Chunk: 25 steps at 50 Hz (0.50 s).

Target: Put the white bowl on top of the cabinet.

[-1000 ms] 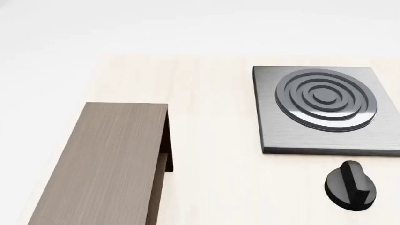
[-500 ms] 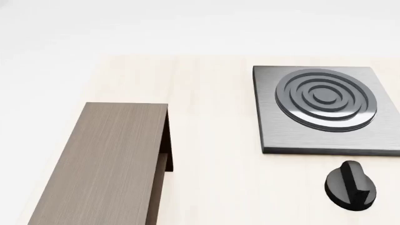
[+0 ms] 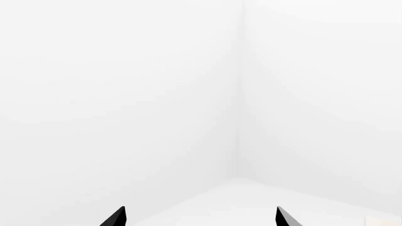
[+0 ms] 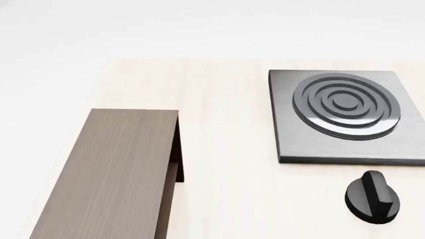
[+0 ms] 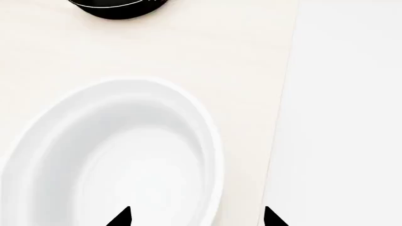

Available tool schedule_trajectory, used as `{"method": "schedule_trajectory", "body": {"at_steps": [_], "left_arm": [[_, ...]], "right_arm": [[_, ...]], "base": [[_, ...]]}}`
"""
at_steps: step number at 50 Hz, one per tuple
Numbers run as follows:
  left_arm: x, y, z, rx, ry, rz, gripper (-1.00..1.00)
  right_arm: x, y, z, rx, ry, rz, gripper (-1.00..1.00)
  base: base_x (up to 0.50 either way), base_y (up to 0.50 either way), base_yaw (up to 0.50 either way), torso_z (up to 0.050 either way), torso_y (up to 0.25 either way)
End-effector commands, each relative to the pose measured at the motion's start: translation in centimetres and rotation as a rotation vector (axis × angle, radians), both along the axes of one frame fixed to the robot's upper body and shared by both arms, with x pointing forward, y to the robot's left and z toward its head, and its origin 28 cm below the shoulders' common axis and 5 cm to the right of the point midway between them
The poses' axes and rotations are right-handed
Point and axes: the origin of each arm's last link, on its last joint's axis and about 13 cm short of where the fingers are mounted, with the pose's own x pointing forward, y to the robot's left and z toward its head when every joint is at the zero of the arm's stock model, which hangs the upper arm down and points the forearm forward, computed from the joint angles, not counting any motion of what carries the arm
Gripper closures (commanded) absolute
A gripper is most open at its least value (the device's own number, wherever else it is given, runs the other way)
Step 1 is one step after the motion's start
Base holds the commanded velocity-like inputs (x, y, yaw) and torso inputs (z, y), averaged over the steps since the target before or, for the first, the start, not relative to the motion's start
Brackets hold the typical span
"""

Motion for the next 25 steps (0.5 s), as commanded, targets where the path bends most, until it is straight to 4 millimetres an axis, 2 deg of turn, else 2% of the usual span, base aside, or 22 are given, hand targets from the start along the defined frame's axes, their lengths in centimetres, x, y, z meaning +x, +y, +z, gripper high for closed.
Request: {"method": "schedule_trajectory", "body": {"at_steps": [1,8,15,16,25], "left_arm": [[0.1,-0.1,-0.1,0.002,0.004,-0.003,-1.00],[0.1,-0.1,-0.1,0.001,0.003,-0.003,-1.00],[0.1,-0.1,0.0,0.001,0.002,-0.003,-1.00],[0.0,-0.1,0.0,0.000,0.000,-0.004,-1.00],[0.0,-0.1,0.1,-0.006,-0.011,-0.010,-1.00]], "right_arm": [[0.7,-0.3,-1.8,0.037,0.040,0.000,-1.00],[0.5,-0.7,-2.1,0.048,0.045,-0.016,-1.00],[0.0,-0.9,-3.5,0.105,0.056,-0.052,-1.00],[-0.1,-0.9,-3.6,0.112,0.047,-0.057,1.00],[-0.2,-0.9,-3.9,0.129,0.043,-0.060,1.00]], "base": [[0.00,0.00,0.00,0.000,0.000],[0.00,0.00,0.00,0.000,0.000],[0.00,0.00,0.00,0.000,0.000],[0.00,0.00,0.00,0.000,0.000],[0.00,0.00,0.00,-0.002,0.000]]}}
